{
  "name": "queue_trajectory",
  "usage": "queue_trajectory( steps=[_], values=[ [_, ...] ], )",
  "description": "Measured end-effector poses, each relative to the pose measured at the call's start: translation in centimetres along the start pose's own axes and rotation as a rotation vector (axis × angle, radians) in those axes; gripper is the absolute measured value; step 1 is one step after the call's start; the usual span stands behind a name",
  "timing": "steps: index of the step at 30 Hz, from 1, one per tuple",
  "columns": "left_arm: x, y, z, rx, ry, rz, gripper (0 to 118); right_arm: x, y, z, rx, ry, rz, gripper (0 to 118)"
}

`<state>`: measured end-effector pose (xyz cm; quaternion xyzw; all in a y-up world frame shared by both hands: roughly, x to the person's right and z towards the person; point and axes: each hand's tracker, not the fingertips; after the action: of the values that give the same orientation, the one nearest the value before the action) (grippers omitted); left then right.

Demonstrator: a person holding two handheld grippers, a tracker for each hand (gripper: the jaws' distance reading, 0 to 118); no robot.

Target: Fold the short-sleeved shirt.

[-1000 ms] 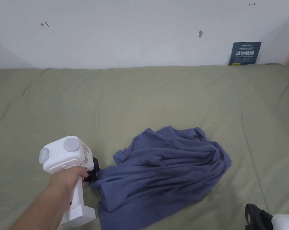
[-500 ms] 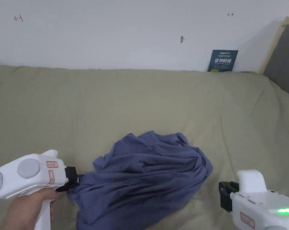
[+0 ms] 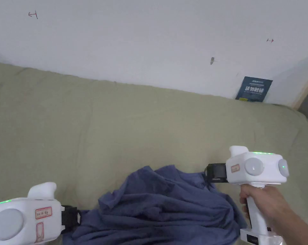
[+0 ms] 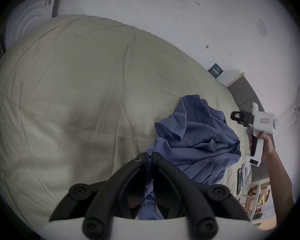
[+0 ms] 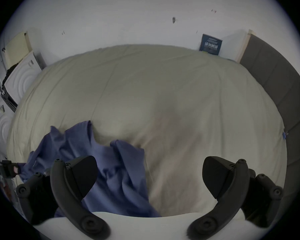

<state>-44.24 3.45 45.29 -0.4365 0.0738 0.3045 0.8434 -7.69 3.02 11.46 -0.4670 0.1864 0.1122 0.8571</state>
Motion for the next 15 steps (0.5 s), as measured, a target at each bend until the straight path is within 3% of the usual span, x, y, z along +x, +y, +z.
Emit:
queue_trajectory(
  steps=[4, 5, 6, 7, 9, 13, 15],
  values=[
    [-0.3, 0.2, -0.9, -0.003, -0.001, -0.002, 7, -1.1, 0.5, -3.0, -0.065, -0.011, 0.037, 115],
    [-0.4, 0.3, -1.1, -0.006, 0.005, -0.005, 7, -0.7, 0.4, -3.4, -0.086, -0.01, 0.029, 101],
    [-0.5, 0.3, -1.3, -0.005, 0.014, -0.01, 7, -0.3, 0.3, -3.6, -0.1, -0.005, 0.019, 47],
    [-0.6, 0.4, -1.6, -0.002, 0.027, -0.015, 7, -0.1, 0.1, -3.5, -0.104, 0.0, 0.006, 3],
    [-0.5, 0.1, -2.0, -0.01, 0.052, -0.024, 7, 0.0, -0.4, -3.4, -0.128, 0.073, -0.021, 3],
    [-1.4, -0.4, -3.1, -0.034, 0.065, 0.032, 7, 0.3, -1.2, -0.9, -0.094, 0.06, 0.019, 3],
    [-1.5, -0.7, -3.3, -0.023, 0.062, 0.012, 7, 1.0, -1.0, 1.2, -0.027, 0.098, -0.036, 3]
  ],
)
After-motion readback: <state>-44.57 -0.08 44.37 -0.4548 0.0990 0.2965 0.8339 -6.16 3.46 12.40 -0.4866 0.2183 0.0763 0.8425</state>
